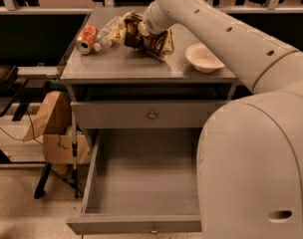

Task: Pick brown chip bag from middle drawer and place on counter

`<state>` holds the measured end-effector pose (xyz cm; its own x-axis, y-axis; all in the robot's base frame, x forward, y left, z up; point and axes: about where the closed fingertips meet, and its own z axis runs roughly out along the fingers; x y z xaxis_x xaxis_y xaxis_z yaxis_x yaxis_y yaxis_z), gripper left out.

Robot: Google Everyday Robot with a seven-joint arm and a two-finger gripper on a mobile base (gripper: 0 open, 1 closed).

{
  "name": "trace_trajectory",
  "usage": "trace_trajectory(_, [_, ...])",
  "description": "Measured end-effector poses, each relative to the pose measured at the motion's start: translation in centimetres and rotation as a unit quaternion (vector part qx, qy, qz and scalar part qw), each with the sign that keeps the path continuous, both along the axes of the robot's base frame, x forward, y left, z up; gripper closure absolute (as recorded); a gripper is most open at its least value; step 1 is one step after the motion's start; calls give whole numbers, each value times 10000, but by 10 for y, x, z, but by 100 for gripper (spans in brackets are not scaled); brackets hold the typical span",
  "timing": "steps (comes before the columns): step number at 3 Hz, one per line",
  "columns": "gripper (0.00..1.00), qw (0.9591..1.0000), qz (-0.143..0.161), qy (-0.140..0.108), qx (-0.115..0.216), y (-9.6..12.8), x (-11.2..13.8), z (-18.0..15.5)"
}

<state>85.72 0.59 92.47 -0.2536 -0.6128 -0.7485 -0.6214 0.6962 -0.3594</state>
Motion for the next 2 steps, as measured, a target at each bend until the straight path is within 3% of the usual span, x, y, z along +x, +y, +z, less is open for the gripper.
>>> trace_trajectory(1, [15,9999,134,87,-19,-5,-2,-12])
trace_trajectory(2, [0,9998,163,98,-31,-5,-3,-14])
